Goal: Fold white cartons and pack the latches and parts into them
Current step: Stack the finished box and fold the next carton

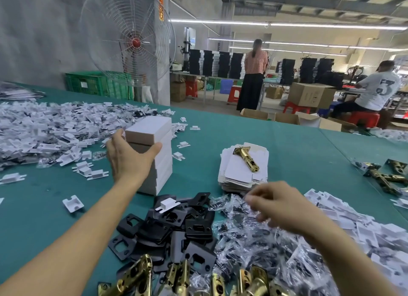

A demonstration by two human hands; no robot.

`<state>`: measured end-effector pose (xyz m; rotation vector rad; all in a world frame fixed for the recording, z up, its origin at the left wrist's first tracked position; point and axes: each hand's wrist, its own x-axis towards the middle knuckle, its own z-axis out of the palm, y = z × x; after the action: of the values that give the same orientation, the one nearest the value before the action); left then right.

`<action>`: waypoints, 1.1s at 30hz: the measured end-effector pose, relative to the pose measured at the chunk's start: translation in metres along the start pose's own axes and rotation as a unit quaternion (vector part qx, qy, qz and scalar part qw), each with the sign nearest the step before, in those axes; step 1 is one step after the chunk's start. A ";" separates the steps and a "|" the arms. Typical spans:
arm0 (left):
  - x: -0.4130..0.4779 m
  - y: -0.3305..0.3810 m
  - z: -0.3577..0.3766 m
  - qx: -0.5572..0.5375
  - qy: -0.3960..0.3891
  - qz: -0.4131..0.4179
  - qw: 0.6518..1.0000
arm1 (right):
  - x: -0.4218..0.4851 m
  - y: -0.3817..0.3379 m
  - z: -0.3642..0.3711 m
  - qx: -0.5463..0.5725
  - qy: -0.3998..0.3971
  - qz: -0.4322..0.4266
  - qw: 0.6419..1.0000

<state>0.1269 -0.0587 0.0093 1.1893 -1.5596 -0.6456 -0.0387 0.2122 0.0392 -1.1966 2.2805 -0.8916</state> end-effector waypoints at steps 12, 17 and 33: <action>-0.072 0.058 0.050 0.052 -0.358 0.267 0.893 | 0.161 0.044 0.007 -0.215 0.193 0.045 0.956; -0.074 0.075 0.097 0.150 -0.444 0.259 0.844 | 0.161 0.048 0.007 -0.152 0.239 0.049 0.958; -0.083 0.073 0.135 0.229 -0.410 0.325 0.821 | 0.164 0.076 -0.016 0.326 0.250 0.106 0.905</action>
<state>-0.0263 0.0221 -0.0062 0.5882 -2.8047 -0.3158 -0.1813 0.1132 -0.0131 -0.4437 2.1011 -1.8392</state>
